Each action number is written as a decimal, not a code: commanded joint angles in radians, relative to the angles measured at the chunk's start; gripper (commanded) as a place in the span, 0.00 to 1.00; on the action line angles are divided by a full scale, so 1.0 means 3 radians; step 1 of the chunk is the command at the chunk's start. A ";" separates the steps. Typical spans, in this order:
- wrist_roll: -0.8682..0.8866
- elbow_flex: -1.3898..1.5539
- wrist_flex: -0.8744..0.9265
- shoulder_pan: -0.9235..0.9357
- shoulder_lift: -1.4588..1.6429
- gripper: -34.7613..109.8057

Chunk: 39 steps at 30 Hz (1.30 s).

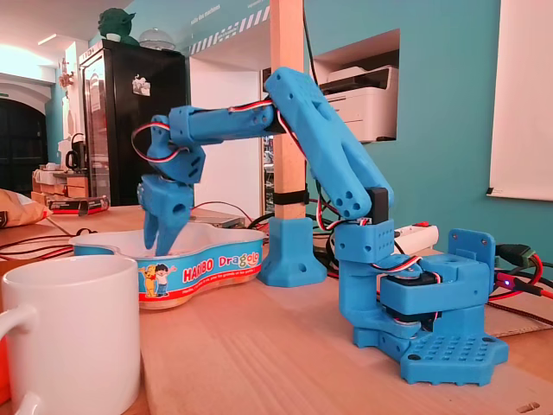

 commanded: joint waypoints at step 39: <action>0.0000 0.0072 0.0399 0.0123 0.0051 0.39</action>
